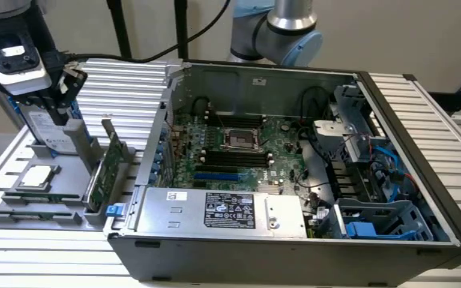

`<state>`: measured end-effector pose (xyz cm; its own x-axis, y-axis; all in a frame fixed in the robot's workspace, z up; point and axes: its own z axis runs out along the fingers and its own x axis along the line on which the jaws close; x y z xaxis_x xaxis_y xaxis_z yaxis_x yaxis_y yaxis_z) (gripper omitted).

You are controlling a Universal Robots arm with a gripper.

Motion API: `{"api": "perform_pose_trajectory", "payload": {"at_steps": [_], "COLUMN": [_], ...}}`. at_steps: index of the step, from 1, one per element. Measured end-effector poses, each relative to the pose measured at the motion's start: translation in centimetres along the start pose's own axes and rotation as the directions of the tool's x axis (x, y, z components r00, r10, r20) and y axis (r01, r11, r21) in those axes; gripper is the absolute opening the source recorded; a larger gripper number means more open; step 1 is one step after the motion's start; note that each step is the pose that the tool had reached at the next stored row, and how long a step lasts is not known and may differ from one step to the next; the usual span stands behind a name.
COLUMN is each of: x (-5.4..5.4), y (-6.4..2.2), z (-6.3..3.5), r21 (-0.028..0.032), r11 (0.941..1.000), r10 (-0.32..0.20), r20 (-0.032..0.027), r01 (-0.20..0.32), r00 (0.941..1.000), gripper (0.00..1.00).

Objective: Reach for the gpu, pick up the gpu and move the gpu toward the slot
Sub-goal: 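Reach for the gpu, then pick up the gpu and move the gpu toward the slot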

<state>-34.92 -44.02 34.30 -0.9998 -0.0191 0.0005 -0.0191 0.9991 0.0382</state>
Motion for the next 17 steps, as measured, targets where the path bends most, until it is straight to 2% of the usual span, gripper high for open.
{"api": "perform_pose_trajectory", "payload": {"at_steps": [9, 17], "x": [-3.9, -4.1], "y": [-1.37, -1.48], "z": [0.59, 0.6], "r21": [0.0, -0.0006], "r11": [1.0, 1.0], "r10": [0.0, 0.0], "r20": [0.0, -0.0002], "r01": [0.0, 0.0], "r00": [1.0, 1.0], "gripper": [0.11, 0.11]}}
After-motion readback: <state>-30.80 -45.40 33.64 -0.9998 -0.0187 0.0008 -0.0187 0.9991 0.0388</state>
